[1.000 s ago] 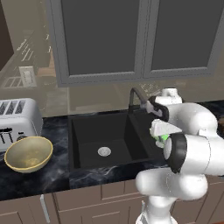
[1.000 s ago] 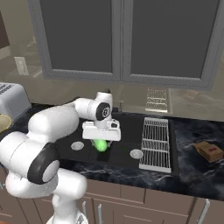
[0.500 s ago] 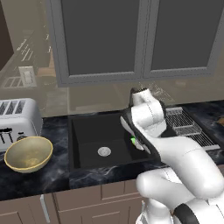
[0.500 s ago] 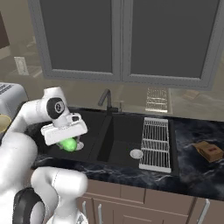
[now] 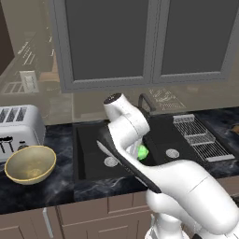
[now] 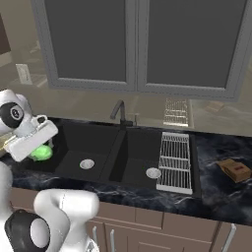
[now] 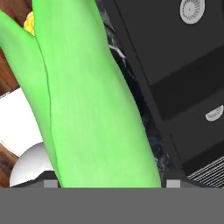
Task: Pick the corn from the sink and place it in the bowl. Then pick the bowl and place it in the microwave. Then close the microwave door and press the start button.
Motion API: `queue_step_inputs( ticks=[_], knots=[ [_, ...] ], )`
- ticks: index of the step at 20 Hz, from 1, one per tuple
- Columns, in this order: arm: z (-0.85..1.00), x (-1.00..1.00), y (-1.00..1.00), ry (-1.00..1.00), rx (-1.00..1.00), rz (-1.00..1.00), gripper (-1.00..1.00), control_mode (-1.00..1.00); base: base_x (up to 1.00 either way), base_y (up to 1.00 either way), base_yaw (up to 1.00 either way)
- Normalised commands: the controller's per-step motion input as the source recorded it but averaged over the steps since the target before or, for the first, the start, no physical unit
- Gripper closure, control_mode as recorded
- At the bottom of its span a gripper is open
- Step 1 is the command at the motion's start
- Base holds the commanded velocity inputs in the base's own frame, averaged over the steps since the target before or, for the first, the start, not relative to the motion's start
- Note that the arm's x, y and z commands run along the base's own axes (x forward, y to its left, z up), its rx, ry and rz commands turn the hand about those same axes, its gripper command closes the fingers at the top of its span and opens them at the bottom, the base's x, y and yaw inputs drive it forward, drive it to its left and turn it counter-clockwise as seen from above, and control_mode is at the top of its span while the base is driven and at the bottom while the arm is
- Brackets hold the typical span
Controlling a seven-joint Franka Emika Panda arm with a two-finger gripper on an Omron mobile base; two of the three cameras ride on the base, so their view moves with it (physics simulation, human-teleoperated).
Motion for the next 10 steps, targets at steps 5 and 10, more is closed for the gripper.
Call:
queue_step_inputs(
  ticks=[5,10],
  knots=[
    [0.0,0.09,0.83,0.01,0.02,0.69,1.0,-1.0,0.0,0.0,0.0],
    [0.03,0.43,0.3,0.1,0.18,0.75,1.0,-1.0,0.0,0.0,0.0]
  ],
)
